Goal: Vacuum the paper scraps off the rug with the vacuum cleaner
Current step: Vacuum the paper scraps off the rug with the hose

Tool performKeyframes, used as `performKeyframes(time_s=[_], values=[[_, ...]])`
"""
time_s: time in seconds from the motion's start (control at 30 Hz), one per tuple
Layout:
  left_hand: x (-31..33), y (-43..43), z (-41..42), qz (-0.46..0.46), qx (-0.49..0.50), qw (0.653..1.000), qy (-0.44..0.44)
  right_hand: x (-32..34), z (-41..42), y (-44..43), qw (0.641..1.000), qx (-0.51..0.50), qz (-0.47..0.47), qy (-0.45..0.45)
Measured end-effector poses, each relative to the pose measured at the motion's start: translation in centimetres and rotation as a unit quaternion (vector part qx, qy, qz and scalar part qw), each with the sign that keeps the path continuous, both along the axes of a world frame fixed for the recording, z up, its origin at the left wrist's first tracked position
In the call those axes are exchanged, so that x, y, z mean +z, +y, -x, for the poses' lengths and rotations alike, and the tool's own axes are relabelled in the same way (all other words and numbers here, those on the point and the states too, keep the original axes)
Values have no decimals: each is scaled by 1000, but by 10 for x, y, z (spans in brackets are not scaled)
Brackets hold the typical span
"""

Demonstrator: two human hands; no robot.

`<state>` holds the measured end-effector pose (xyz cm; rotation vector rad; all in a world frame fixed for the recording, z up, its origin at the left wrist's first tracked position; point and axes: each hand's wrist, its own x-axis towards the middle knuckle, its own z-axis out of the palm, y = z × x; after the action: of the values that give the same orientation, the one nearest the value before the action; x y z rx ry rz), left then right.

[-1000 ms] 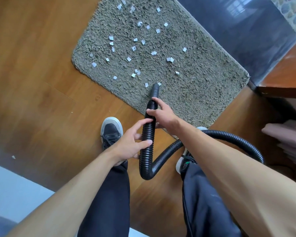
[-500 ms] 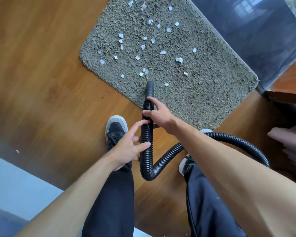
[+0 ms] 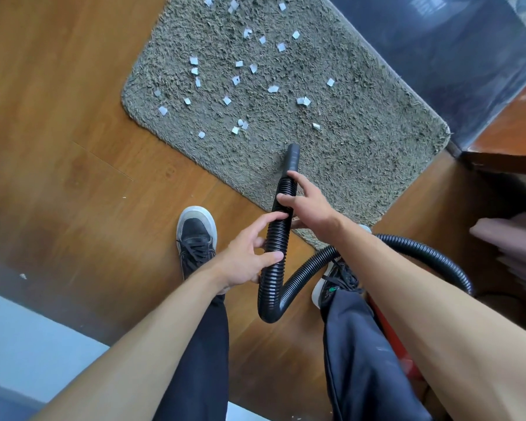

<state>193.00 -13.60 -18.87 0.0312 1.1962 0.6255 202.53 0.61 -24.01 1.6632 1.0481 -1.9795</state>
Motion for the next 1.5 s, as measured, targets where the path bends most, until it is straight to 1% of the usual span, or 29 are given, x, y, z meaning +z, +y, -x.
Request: performKeyframes(time_s=[0.23, 0.4, 0.6, 0.77, 0.97, 1.5], values=[[-8, 30, -4, -19, -13, 999, 42, -4, -1, 26, 999, -32, -33, 1], [-12, 54, -5, -23, -30, 998, 45, -7, -3, 44, 998, -51, -40, -13], [-14, 62, -1, -36, -25, 997, 59, -8, 2, 53, 997, -48, -54, 1], [-14, 58, 10, -30, 2, 997, 65, -6, 22, 56, 998, -8, -50, 27], [-18, 58, 27, -26, 4, 996, 82, -9, 42, 56, 998, 11, -45, 36], [-21, 90, 15, -40, -34, 995, 87, -14, 23, 81, 997, -31, -74, 23]])
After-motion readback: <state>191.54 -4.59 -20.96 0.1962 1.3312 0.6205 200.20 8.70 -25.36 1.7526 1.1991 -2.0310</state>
